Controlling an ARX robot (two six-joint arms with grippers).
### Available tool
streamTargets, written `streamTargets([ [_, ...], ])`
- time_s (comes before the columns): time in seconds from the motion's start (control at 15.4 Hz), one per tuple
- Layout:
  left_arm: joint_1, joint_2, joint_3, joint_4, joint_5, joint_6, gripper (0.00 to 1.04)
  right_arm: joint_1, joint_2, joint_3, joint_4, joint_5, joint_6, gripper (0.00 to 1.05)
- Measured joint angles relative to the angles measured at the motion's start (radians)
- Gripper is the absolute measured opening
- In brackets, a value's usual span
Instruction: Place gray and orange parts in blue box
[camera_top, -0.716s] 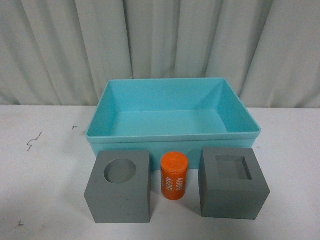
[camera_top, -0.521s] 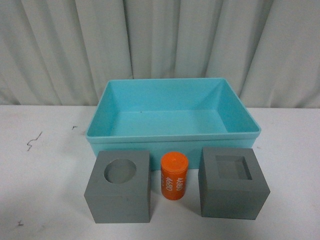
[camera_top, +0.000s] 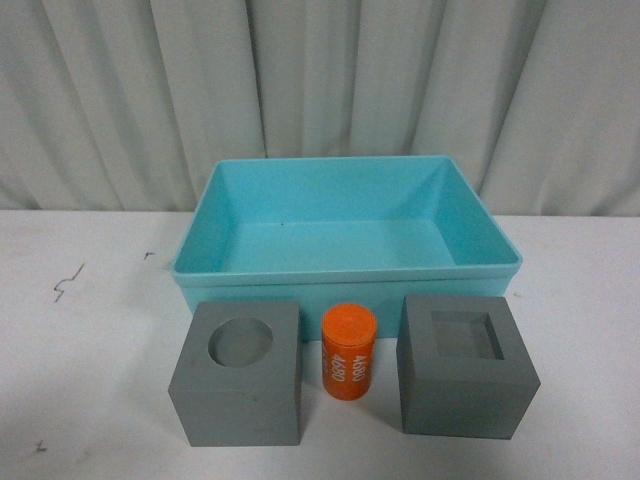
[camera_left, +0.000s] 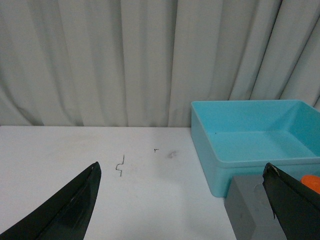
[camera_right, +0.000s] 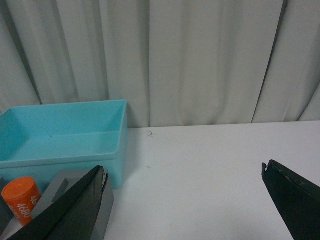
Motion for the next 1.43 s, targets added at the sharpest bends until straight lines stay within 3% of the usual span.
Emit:
streamTargets([
  [1.43,0.0,0.0,0.0,0.0,0.0,0.0,0.98,0.0,0.0,0.0,0.0,0.0,0.0,0.98],
])
